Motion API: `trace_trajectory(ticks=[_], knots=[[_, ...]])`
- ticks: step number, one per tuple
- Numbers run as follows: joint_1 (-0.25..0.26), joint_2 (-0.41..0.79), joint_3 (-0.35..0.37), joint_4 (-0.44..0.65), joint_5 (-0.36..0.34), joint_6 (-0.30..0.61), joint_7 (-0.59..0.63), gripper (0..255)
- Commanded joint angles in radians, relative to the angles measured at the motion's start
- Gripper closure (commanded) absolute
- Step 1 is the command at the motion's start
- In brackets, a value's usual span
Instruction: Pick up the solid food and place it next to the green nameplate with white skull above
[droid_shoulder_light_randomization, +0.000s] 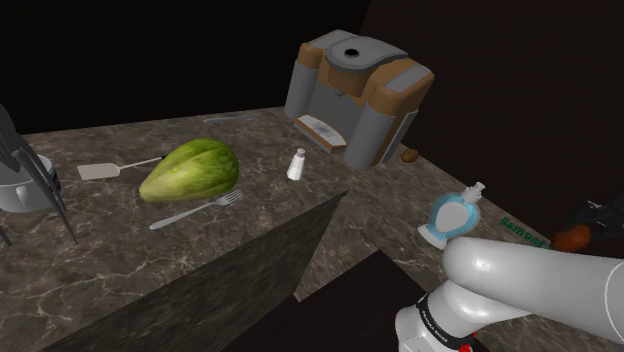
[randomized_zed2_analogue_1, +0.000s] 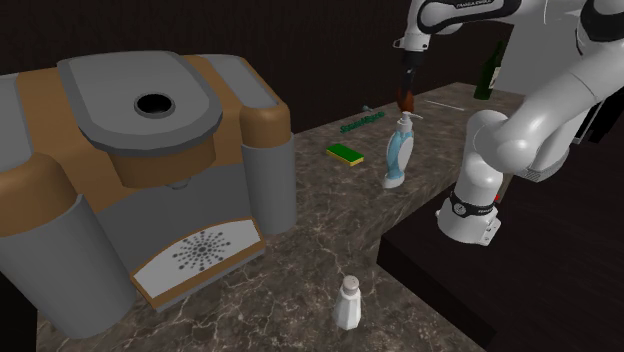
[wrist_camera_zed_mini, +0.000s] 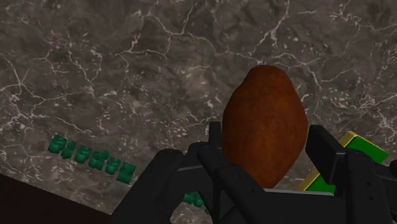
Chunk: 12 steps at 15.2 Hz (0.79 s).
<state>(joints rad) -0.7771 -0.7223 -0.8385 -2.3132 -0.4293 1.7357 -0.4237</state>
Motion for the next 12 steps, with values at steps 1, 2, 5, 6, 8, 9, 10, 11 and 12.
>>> trace_trajectory(ticks=[1, 2, 5, 6, 8, 9, 10, 11, 12], knots=[[0.010, 0.028, -0.058, 0.040, -0.013, 0.005, -0.053, 255], [0.019, 0.044, -0.087, 0.065, -0.016, 0.005, -0.079, 255], [0.058, 0.096, -0.185, 0.146, -0.018, 0.007, -0.159, 255], [0.076, 0.115, -0.221, 0.176, -0.016, 0.007, -0.186, 255], [0.120, 0.153, -0.301, 0.237, -0.009, 0.008, -0.240, 255], [0.147, 0.171, -0.346, 0.269, -0.005, 0.008, -0.268, 255], [0.178, 0.190, -0.394, 0.302, 0.001, 0.007, -0.295, 255], [0.194, 0.196, -0.416, 0.317, 0.003, 0.007, -0.305, 255], [0.196, 0.195, -0.423, 0.306, -0.001, 0.019, -0.304, 255]])
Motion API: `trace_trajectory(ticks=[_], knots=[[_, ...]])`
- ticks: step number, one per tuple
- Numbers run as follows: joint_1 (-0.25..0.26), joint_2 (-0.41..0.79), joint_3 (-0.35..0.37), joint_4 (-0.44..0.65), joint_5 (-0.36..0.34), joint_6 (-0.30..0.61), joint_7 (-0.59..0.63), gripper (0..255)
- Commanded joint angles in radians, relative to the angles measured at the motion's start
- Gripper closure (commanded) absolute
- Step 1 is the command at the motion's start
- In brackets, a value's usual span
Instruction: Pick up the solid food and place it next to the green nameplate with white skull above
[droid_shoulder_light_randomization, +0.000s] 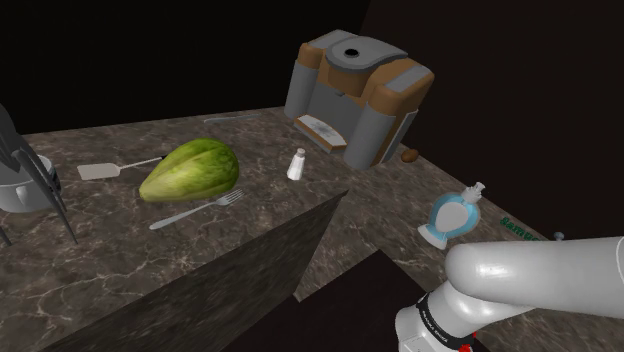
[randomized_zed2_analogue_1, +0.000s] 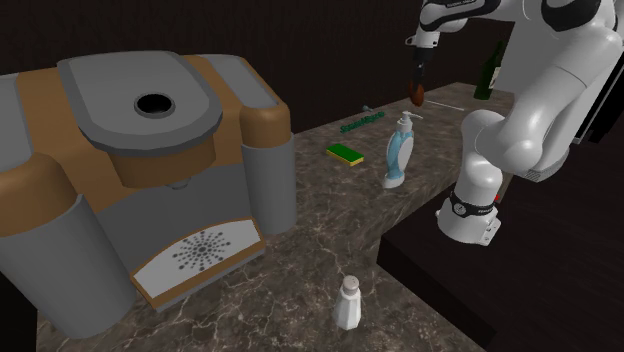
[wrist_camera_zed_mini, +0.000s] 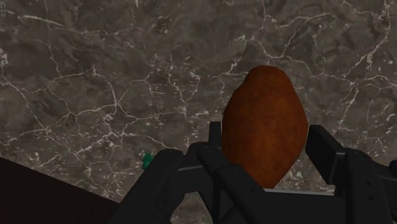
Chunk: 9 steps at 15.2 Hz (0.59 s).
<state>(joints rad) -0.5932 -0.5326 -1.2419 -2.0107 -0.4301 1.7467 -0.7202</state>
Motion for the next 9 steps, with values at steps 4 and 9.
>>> trace_trajectory(ticks=[4, 9], knots=[[0.022, 0.005, -0.049, -0.039, -0.012, 0.058, -0.005, 255], [0.041, 0.008, -0.095, -0.087, -0.026, 0.121, -0.002, 255]])
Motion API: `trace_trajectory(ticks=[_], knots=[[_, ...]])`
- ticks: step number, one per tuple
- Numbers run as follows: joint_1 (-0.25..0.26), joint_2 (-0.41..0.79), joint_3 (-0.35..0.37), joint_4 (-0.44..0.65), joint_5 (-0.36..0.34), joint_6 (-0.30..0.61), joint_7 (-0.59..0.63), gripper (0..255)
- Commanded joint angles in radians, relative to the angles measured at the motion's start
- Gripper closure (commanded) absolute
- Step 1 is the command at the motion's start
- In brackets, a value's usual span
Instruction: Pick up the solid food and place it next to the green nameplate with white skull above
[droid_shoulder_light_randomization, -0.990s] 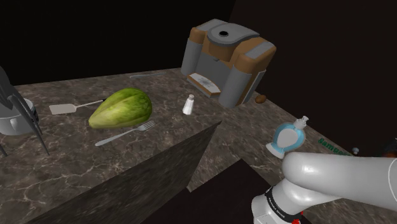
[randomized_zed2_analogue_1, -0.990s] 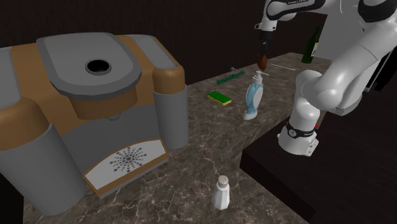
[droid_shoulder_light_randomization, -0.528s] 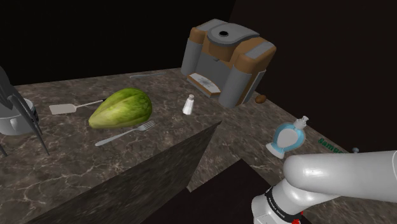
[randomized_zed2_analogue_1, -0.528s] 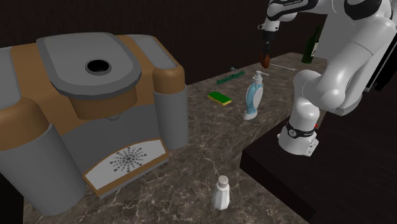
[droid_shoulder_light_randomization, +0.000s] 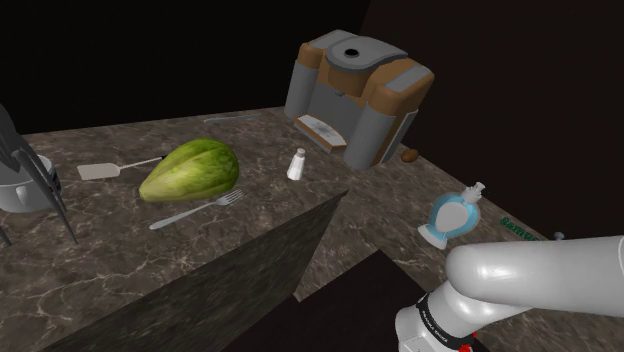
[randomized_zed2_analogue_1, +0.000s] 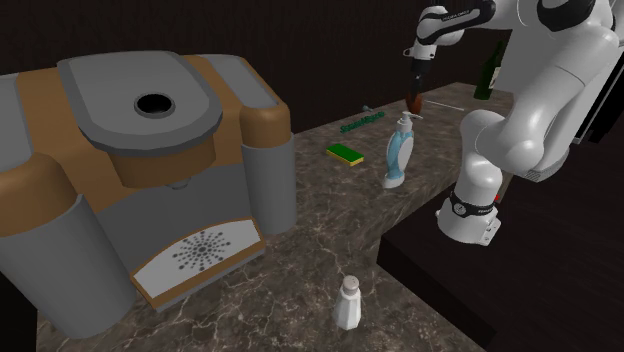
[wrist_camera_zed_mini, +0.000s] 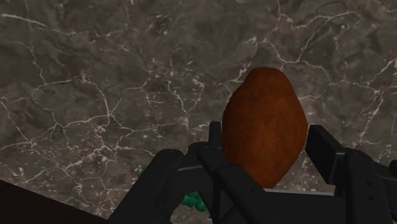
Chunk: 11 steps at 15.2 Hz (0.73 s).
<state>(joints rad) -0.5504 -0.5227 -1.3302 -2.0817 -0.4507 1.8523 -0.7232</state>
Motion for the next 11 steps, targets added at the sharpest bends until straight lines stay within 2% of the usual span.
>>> trace_trajectory(ticks=[1, 11], knots=[[0.003, -0.001, -0.017, -0.025, -0.008, 0.029, 0.001, 255], [0.078, 0.009, -0.142, -0.102, -0.040, 0.156, 0.008, 255]])
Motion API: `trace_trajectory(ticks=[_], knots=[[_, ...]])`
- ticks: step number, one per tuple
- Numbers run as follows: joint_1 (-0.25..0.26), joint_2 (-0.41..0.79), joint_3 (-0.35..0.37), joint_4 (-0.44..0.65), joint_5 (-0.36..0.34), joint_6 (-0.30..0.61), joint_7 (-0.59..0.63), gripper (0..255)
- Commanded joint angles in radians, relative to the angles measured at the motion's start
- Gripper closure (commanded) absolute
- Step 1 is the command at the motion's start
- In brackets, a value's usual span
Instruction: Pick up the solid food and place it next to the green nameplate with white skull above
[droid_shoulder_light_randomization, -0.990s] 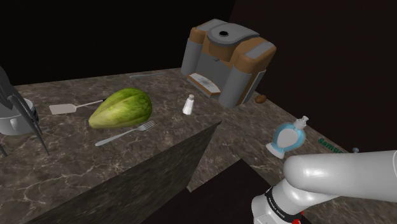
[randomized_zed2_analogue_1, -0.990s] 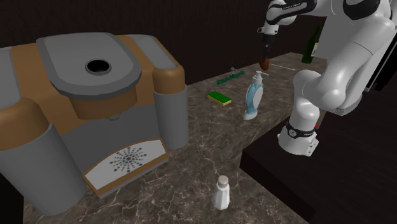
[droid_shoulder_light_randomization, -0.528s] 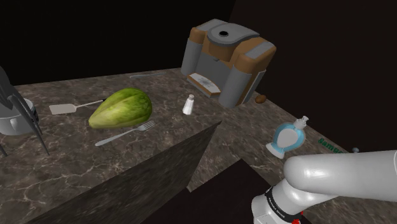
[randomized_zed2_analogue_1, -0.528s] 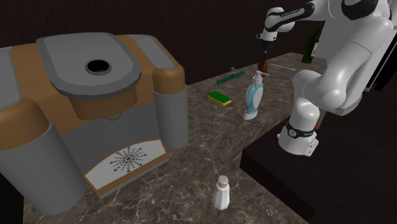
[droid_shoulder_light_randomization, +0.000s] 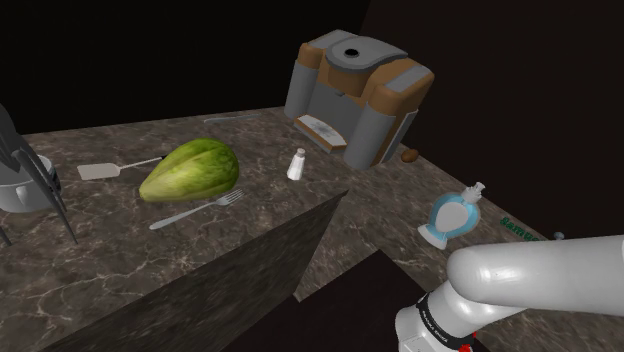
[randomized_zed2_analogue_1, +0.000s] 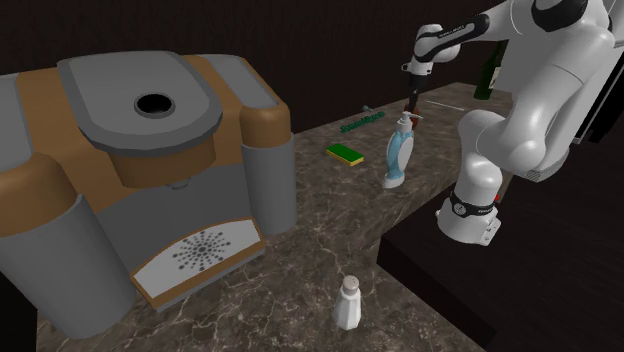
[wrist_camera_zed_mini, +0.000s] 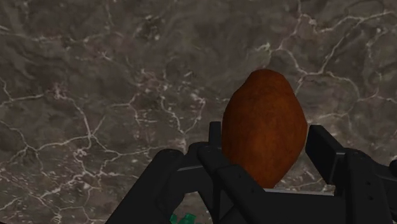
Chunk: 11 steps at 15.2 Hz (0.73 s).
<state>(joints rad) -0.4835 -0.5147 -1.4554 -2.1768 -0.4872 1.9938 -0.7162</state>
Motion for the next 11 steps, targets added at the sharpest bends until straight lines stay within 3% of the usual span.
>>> trace_trajectory(ticks=[1, 8, 11], knots=[[0.021, 0.002, -0.031, -0.014, -0.008, 0.027, 0.002, 255], [0.110, 0.000, -0.155, -0.055, -0.043, 0.118, 0.015, 255], [0.110, 0.001, -0.155, -0.055, -0.042, 0.119, 0.015, 255]])
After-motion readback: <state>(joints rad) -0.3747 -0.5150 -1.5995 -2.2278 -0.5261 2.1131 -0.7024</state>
